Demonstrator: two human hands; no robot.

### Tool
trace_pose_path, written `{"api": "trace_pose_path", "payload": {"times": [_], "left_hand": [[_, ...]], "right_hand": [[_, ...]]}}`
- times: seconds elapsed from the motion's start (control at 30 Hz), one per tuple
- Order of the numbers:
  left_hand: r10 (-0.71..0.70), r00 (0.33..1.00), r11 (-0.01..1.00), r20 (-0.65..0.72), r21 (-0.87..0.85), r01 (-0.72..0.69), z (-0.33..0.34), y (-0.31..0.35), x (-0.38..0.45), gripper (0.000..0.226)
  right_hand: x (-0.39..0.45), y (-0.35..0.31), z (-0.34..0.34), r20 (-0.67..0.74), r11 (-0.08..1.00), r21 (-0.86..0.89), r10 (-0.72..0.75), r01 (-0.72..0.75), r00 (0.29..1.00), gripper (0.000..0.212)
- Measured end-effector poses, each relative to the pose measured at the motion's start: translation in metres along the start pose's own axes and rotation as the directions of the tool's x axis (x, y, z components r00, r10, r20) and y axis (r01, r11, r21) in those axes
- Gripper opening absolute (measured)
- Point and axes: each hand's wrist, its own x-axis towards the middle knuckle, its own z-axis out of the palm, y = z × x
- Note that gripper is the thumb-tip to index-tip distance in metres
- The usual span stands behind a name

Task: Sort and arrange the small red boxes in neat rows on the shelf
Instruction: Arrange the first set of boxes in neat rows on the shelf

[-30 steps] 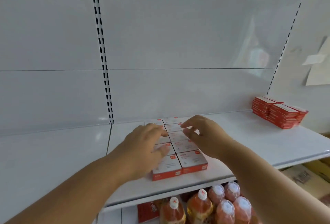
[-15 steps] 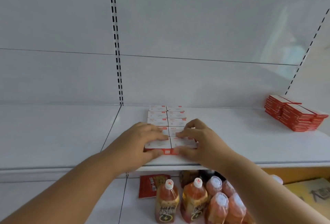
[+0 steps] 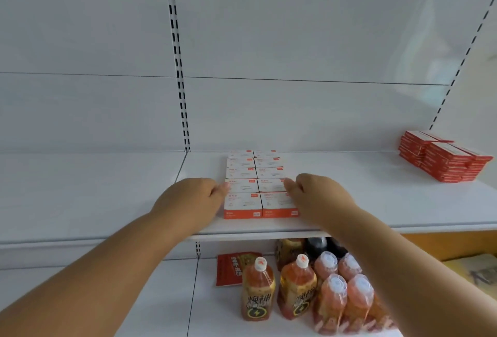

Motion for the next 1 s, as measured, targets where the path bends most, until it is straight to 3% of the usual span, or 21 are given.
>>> {"api": "trace_pose_path", "payload": {"times": [0.2, 0.4, 0.6, 0.8, 0.87, 0.93, 1.0], "left_hand": [[0.008, 0.986, 1.0, 0.167, 0.017, -0.011, 0.002, 0.004, 0.02, 0.047], [0.034, 0.992, 0.999, 0.125, 0.01, -0.035, 0.007, 0.006, 0.021, 0.038], [0.021, 0.984, 1.0, 0.179, -0.019, -0.018, 0.005, 0.005, 0.027, 0.035], [-0.003, 0.969, 0.999, 0.249, -0.034, 0.012, -0.004, 0.005, 0.04, 0.041], [0.004, 0.968, 1.0, 0.252, -0.017, 0.0, 0.001, 0.006, 0.04, 0.036], [0.006, 0.971, 1.0, 0.24, -0.004, -0.005, 0.006, 0.006, 0.04, 0.032], [-0.01, 0.975, 1.0, 0.223, 0.008, 0.008, 0.009, 0.005, 0.04, 0.031]], "right_hand": [[0.012, -0.016, 0.0, 0.073, 0.979, -0.153, 0.147, -0.134, 0.986, 0.053], [0.01, -0.023, 0.002, 0.068, 0.962, -0.224, 0.178, -0.158, 0.982, 0.047], [0.009, -0.028, -0.003, 0.119, 0.952, -0.285, 0.15, -0.111, 0.982, 0.025], [0.024, -0.017, -0.008, 0.169, 0.975, -0.193, 0.145, -0.111, 0.975, 0.052], [0.022, -0.017, -0.006, 0.169, 0.972, -0.222, 0.114, -0.075, 0.979, 0.043], [0.02, -0.017, -0.001, 0.144, 0.97, -0.242, 0.074, -0.037, 0.987, 0.011], [0.016, -0.02, -0.003, 0.136, 0.972, -0.234, 0.048, -0.015, 0.99, 0.01]]}}
